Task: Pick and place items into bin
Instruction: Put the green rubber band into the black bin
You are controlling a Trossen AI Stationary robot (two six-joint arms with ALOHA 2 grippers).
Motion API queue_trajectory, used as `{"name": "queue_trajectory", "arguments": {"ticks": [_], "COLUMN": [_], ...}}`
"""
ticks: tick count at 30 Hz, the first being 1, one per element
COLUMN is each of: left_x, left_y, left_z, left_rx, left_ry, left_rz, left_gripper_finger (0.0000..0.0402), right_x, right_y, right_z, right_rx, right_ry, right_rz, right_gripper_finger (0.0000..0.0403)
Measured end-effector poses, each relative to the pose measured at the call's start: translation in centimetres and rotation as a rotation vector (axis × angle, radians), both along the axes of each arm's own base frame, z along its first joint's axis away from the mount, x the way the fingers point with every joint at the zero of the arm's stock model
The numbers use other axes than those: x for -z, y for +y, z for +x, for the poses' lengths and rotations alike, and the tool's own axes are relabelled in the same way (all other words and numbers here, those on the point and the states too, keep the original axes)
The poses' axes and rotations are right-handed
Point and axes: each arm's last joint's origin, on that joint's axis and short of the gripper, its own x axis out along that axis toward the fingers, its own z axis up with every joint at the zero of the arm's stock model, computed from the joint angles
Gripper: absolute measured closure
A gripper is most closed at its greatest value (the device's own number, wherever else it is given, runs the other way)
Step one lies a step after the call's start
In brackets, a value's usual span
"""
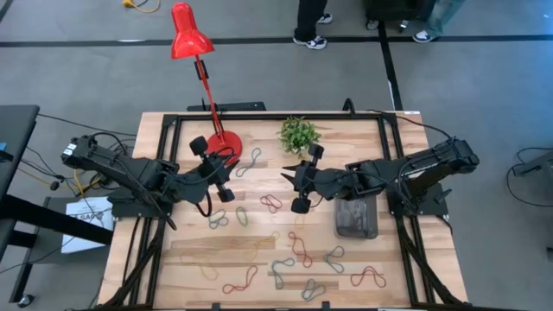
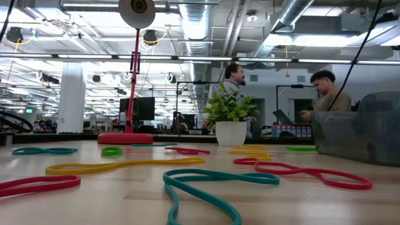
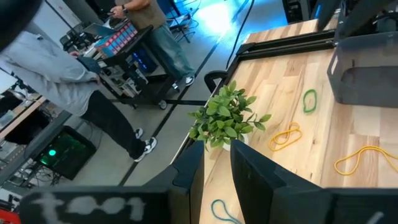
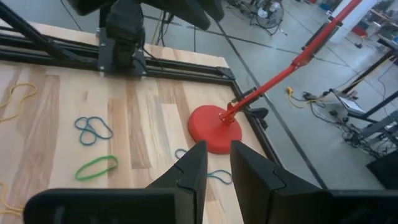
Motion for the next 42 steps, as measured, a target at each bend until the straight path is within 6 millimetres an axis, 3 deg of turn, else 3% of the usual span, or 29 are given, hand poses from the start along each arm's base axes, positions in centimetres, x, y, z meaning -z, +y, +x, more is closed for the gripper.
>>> {"name": "queue_trajectory", "arguments": {"ticks": [6,10,14,20,25,29,35,42], "left_x": [0.1,-0.6,-0.9,0.3,1.7,2.2,3.0,3.5], "left_y": [0.0,0.7,3.0,6.0,6.6,6.6,6.6,6.5], "left_z": [0.0,0.0,-0.1,0.4,0.9,1.4,2.1,2.5], "left_rx": [0.018,0.074,0.068,0.108,0.071,0.063,0.087,0.088], "left_ry": [0.008,0.031,0.092,0.112,0.147,0.173,0.222,0.253], "left_rz": [-0.015,-0.096,-0.294,-0.579,-0.627,-0.628,-0.644,-0.647], "left_gripper_finger": [0.0333,0.0352,0.0382,0.0396,0.0379,0.0361,0.0330,0.0312], "right_x": [-0.7,-1.1,-0.1,3.3,6.5,8.0,10.9,13.5], "right_y": [-0.7,-2.7,-4.7,-7.0,-9.4,-11.7,-13.6,-13.8], "right_z": [-1.2,-2.3,-2.5,-2.1,-2.7,-2.4,-1.5,-0.9], "right_rx": [0.032,-0.037,-0.031,0.176,0.354,0.518,0.470,0.425], "right_ry": [0.012,0.059,0.153,0.385,0.672,0.713,0.862,1.012], "right_rz": [0.001,0.288,0.547,0.441,0.417,0.467,0.624,0.648], "right_gripper_finger": [0.0340,0.0340,0.0340,0.0340,0.0340,0.0340,0.0340,0.0340]}}
